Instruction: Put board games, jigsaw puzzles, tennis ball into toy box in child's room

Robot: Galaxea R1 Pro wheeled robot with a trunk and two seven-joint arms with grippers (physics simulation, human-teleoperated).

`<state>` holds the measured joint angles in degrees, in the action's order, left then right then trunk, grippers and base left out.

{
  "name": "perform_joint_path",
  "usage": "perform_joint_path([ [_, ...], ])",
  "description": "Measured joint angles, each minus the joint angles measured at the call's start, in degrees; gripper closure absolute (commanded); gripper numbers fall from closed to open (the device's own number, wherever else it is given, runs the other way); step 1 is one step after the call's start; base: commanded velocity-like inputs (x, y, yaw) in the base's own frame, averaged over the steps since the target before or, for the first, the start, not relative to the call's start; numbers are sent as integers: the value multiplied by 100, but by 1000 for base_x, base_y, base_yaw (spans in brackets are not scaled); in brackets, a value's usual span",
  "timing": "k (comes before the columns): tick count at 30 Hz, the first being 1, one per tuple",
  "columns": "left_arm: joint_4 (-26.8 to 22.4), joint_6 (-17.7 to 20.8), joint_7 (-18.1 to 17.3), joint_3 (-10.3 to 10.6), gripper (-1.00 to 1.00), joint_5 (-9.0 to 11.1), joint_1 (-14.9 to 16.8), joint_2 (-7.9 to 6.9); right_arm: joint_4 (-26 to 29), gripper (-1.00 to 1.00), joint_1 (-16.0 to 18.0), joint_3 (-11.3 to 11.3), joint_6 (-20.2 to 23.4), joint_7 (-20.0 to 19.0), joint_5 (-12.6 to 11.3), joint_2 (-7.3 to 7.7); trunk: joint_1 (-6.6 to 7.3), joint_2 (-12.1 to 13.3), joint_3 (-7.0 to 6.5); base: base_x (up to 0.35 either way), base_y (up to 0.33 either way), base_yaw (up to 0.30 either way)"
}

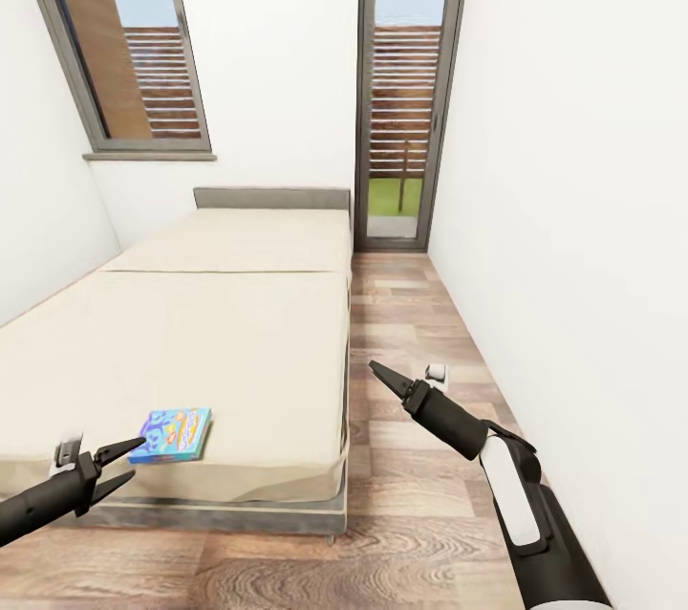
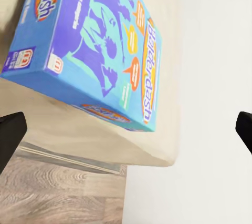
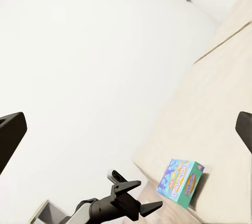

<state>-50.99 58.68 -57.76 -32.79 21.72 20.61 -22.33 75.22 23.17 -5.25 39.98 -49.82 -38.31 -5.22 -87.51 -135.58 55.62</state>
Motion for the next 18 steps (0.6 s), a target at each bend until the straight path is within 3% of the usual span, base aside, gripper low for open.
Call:
perform_joint_path([
  [18, 0, 3, 1, 0, -100, 4, 0, 0, 0, -100, 0, 0, 1, 8, 4, 0, -374, -683, 306, 0, 0, 0],
])
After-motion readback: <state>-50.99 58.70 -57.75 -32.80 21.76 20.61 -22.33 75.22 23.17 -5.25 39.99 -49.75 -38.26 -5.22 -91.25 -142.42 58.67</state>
